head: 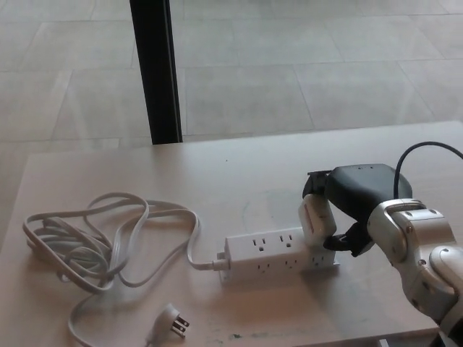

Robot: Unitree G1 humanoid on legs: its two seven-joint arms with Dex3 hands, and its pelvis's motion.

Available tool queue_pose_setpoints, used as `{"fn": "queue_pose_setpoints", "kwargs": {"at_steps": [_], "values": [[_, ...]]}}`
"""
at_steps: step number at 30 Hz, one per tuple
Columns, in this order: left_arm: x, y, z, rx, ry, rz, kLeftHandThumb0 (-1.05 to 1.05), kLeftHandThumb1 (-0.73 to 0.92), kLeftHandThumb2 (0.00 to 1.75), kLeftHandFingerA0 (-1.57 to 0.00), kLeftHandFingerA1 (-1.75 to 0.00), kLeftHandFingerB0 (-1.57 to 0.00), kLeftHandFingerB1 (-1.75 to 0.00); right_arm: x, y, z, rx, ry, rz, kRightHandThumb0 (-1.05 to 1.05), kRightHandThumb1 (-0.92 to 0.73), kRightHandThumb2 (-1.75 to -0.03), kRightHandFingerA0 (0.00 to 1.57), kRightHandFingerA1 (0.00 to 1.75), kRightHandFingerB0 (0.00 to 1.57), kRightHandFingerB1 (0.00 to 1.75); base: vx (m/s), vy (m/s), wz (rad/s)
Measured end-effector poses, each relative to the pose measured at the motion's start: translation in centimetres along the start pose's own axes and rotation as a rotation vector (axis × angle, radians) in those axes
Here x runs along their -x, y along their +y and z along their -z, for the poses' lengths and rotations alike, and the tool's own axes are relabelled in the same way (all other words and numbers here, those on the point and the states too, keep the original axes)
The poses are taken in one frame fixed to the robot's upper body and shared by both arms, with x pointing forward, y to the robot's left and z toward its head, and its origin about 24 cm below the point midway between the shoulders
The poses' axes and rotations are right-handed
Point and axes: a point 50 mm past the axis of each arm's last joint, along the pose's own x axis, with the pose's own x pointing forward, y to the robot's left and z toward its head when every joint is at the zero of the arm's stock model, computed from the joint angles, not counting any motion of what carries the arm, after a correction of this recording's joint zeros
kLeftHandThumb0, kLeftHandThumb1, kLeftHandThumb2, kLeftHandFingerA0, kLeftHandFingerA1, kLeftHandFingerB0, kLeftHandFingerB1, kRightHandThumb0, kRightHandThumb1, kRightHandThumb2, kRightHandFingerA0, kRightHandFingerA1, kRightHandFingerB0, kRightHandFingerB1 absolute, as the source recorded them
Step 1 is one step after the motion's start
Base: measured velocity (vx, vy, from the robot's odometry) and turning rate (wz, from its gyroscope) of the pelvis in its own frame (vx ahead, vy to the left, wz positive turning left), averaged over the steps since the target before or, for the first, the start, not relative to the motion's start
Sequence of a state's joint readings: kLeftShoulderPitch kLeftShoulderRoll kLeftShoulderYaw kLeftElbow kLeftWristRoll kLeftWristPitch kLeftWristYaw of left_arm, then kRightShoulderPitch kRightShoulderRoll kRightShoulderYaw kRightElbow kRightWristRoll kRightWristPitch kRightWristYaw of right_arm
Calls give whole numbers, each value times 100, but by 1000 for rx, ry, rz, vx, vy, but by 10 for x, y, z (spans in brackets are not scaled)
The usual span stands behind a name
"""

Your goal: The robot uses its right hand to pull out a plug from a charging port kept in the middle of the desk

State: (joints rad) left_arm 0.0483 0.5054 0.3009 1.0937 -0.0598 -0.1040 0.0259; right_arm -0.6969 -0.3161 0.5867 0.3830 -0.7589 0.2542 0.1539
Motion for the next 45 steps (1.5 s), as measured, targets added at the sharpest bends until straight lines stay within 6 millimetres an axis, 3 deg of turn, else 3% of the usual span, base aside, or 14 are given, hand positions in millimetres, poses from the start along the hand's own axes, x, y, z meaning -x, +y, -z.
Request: {"fn": "queue_pose_setpoints", "kwargs": {"at_steps": [5, 6, 7, 8, 12, 14, 15, 17, 21, 27, 34, 35, 37, 45], "values": [[0, 0, 0, 2, 0, -1, -81, 63, 84, -74, -65, -57, -55, 1, 4, 1, 9, 0, 53, -34, -57, -80, 98, 174, 81, 98, 0, 0, 0], [0, 0, 0, 2, 0, -1, -81, 64, 84, -74, -65, -58, -55, 1, 4, 1, 10, -3, 63, -42, -49, -100, 123, 135, 82, 95, 0, 0, 0], [0, 0, 0, 2, 1, -1, -81, 64, 84, -74, -65, -58, -55, 2, 4, 2, 9, -4, 71, -42, -49, -100, 123, 135, 82, 95, 0, 0, 0], [0, 0, 1, 1, 2, -1, -76, 80, 64, -77, -61, -62, -49, 2, 4, 2, 9, -4, 75, -36, -59, -79, 95, 175, 81, 101, 0, 0, 0], [0, 0, 1, -1, 4, -1, -76, 81, 65, -78, -63, -63, -52, 2, 2, 3, 13, -6, 83, -34, -58, -78, 100, 175, 81, 107, 0, 0, 0], [0, 0, 1, 1, 4, -1, -76, 81, 64, -81, -67, -66, -57, 2, 1, 3, 18, -11, 82, -33, -51, -86, 116, 162, 88, 104, 0, 0, 0], [0, 1, 1, 3, 3, -2, -76, 82, 64, -80, -67, -66, -58, 1, -2, 3, 20, -18, 74, -34, -58, -80, 94, 175, 80, 91, 0, 0, 0], [0, 0, 0, 4, 2, -2, -76, 82, 65, -80, -65, -65, -55, 0, -6, 3, 17, -24, 55, -35, -57, -79, 98, 172, 71, 59, 0, 0, 0], [-1, 0, -2, 5, -2, -1, -76, 83, 65, -78, -61, -64, -51, -2, -14, 1, 19, -30, 21, -38, -57, -74, 97, 166, 70, 58, 0, 0, 0], [-1, -1, -3, 8, -6, 0, -75, 84, 65, -78, -60, -66, -53, -7, -38, 2, -22, -27, 3, -38, -36, -113, 89, 172, 97, 110, 0, 0, 0], [-1, -1, -4, 8, -7, 0, -76, 86, 66, -77, -59, -65, -51, -10, -64, 5, -97, -21, -19, -39, -35, -105, 102, 175, 98, 126, 0, 0, 0], [-1, -1, -4, 9, -7, 0, -76, 86, 66, -77, -60, -65, -55, -10, -68, 6, -112, -19, -26, -46, -30, -106, 127, 140, 111, 122, 0, 0, 0], [-1, -1, -4, 10, -8, 0, -76, 86, 66, -76, -62, -63, -55, -11, -76, 8, -140, -17, -33, -39, -35, -101, 101, 175, 98, 141, 0, 0, 0], [-2, 0, -4, 28, -8, 5, -75, 87, 66, -77, -61, -64, -53, -7, -103, 31, -239, 39, -71, -42, -34, -108, 93, 175, 94, 110, 0, 0, 0]]}}
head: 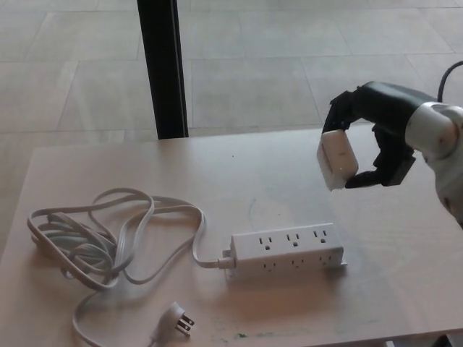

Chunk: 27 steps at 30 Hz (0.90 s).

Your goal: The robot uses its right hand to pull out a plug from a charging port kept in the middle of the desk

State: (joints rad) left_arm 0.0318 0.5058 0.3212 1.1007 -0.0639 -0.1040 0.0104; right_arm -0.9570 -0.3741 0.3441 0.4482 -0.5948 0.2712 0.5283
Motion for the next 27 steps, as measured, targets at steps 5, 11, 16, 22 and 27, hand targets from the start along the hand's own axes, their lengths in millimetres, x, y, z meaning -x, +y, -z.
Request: {"fn": "queue_pose_setpoints", "kwargs": {"at_steps": [5, 11, 16, 22, 27], "values": [[0, 1, 2, 7, 8, 0, -76, 87, 66, -75, -59, -63, -51, 7, -8, 20, 147, 78, -16, -33, -56, -82, 106, 175, 71, 131, 0, 0, 0], [0, 2, 3, 13, 13, 0, -77, 86, 66, -78, -60, -64, -53, 10, 9, 42, 382, 144, -76, -39, -63, -69, 86, 166, 84, 84, 0, 0, 0], [0, 3, 4, 25, 18, 1, -77, 86, 66, -77, -63, -62, -53, 9, 34, 57, 469, 163, -132, -39, -62, -69, 85, 172, 80, 125, 0, 0, 0], [0, 4, 4, 38, 15, 1, -76, 87, 66, -76, -60, -63, -51, 8, 63, 63, 573, 143, -175, -42, -61, -72, 90, 169, 69, 99, 0, 0, 0], [0, 4, 3, 49, 11, -1, -76, 87, 66, -76, -61, -64, -51, 6, 78, 60, 679, 120, -194, -47, -69, -60, 87, 154, 56, 59, 0, 0, 0]]}}
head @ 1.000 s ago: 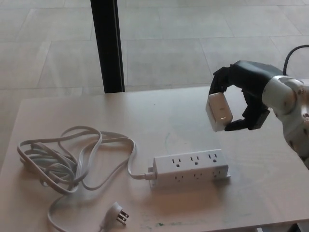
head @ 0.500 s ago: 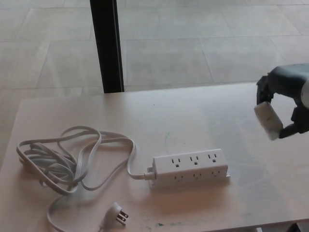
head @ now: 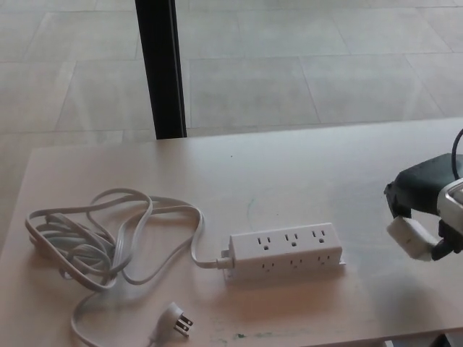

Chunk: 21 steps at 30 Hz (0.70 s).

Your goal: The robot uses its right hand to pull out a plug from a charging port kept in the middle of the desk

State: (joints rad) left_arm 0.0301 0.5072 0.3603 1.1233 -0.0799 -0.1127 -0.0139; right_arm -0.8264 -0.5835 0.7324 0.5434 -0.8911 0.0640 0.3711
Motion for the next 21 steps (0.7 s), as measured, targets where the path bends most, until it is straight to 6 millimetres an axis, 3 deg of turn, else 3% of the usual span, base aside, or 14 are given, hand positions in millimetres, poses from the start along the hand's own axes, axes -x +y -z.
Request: {"fn": "queue_pose_setpoints", "kwargs": {"at_steps": [3, 6, 7, 8, 9, 10, 13, 15, 21], "values": [[0, 0, 0, 5, -1, -2, -76, 86, 66, -76, -60, -66, -53, -1, 4, -7, 73, -10, -1, -45, -61, -58, 87, 160, 67, 69, 0, 0, 0], [0, 0, 0, 7, -1, -2, -77, 86, 66, -76, -61, -65, -55, -1, 4, -11, 130, -16, 12, -46, -58, -58, 84, 161, 62, 65, 0, 0, 0], [0, 1, 0, 8, -1, -2, -77, 87, 66, -75, -60, -63, -52, -1, 5, -13, 148, -18, 12, -66, -52, -60, 87, 159, 21, 43, 0, 0, 0], [0, 1, 0, 8, -1, -2, -77, 87, 66, -75, -60, -63, -52, -1, 5, -14, 163, -19, 11, -66, -52, -60, 87, 159, 21, 43, 0, 0, 0], [0, 1, 0, 8, -2, -2, -77, 87, 66, -78, -62, -63, -50, -1, 5, -15, 187, -15, 8, -87, -53, -61, 88, 160, 8, 31, 0, 0, 0], [0, 0, 0, 7, -2, -2, -76, 86, 66, -76, -60, -63, -49, -1, 5, -16, 202, -10, 6, -101, -49, -87, 97, 151, 13, 19, 0, 0, 0], [0, 1, 0, 6, -1, -3, -75, 87, 66, -76, -59, -62, -49, -1, 2, -14, 248, 21, -11, -103, -48, -87, 97, 153, 12, 15, 0, 0, 0], [0, 1, 0, 6, -1, -4, -76, 88, 66, -75, -61, -61, -52, -1, 0, -13, 258, 37, -16, -101, -46, -90, 96, 152, 3, 16, 0, 0, 0], [1, 4, 4, 0, 4, -7, -77, 87, 66, -78, -62, -61, -51, 1, -10, -2, 234, 84, -23, -94, -46, -88, 95, 147, 5, 24, 0, 0, 0]]}}
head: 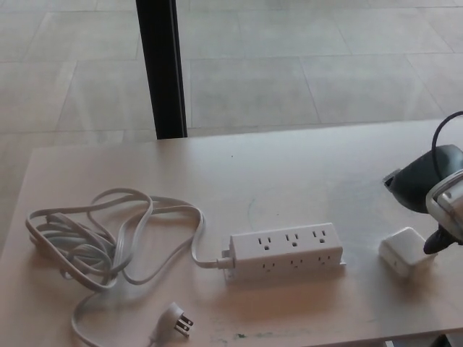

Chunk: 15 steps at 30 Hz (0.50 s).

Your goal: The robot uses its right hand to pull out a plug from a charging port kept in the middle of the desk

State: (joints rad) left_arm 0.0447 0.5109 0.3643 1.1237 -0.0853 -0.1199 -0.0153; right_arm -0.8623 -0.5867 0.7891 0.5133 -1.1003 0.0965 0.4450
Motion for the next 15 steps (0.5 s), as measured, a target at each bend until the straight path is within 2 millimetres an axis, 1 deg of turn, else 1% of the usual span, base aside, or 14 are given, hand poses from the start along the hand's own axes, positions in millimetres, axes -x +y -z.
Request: {"fn": "queue_pose_setpoints", "kwargs": {"at_steps": [3, 4, 5, 6, 7, 8, 9, 10, 11, 12, 13, 14, 15], "values": [[0, 1, 1, 2, 2, 1, -77, 87, 66, -76, -60, -61, -51, 2, -4, 10, -70, 18, 5, -96, -47, -86, 93, 148, 4, 28, 0, 0, 0], [0, 1, 1, 3, 3, 1, -76, 87, 66, -74, -59, -62, -51, 3, -5, 14, -103, 23, 6, -92, -49, -88, 91, 140, 3, 32, 0, 0, 0], [1, 1, 1, 4, 3, 2, -76, 87, 66, -74, -60, -62, -51, 3, -5, 15, -113, 25, 6, -90, -49, -89, 93, 139, 6, 40, 0, 0, 0], [1, 1, 2, 4, 3, 4, -76, 87, 66, -75, -61, -61, -50, 5, -6, 22, -163, 32, 7, -84, -61, -63, 82, 154, 15, 30, 0, 0, 0], [1, 1, 2, 4, 3, 4, -76, 87, 66, -75, -61, -61, -50, 6, -7, 25, -186, 37, 8, -84, -61, -63, 82, 154, 15, 30, 0, 0, 0], [1, 1, 1, 5, 2, 5, -76, 87, 66, -75, -61, -61, -50, 8, -8, 34, -234, 50, 13, -84, -61, -63, 82, 154, 15, 30, 0, 0, 0], [1, 1, 2, 5, 2, 5, -75, 87, 66, -75, -59, -61, -49, 9, -9, 40, -266, 60, 17, -84, -60, -68, 79, 146, 17, 32, 0, 0, 0], [0, 1, 1, 5, 1, 6, -75, 87, 66, -75, -59, -61, -49, 12, -8, 49, -303, 74, 21, -82, -64, -67, 77, 140, 17, 32, 0, 0, 0], [0, 1, 1, 6, 1, 6, -75, 87, 66, -75, -60, -62, -50, 14, -7, 54, -322, 84, 22, -79, -75, -63, 73, 134, 19, 30, 0, 0, 0], [0, 1, 1, 6, 1, 6, -75, 86, 66, -75, -60, -61, -50, 18, -4, 66, -363, 109, 24, -81, -78, -64, 72, 149, 19, 29, 0, 0, 0], [0, 1, 1, 6, 1, 6, -75, 86, 66, -75, -60, -61, -50, 21, -2, 74, -389, 125, 26, -85, -82, -65, 72, 152, 18, 31, 0, 0, 0], [0, 1, 1, 7, 1, 5, -75, 86, 66, -75, -60, -61, -50, 26, 2, 84, -420, 145, 31, -85, -82, -65, 72, 152, 18, 31, 0, 0, 0], [0, 1, 1, 7, 1, 5, -82, 69, 88, -73, -65, -56, -55, 30, 7, 93, -445, 164, 32, -85, -82, -66, 85, 128, 17, 28, 0, 0, 0]]}}
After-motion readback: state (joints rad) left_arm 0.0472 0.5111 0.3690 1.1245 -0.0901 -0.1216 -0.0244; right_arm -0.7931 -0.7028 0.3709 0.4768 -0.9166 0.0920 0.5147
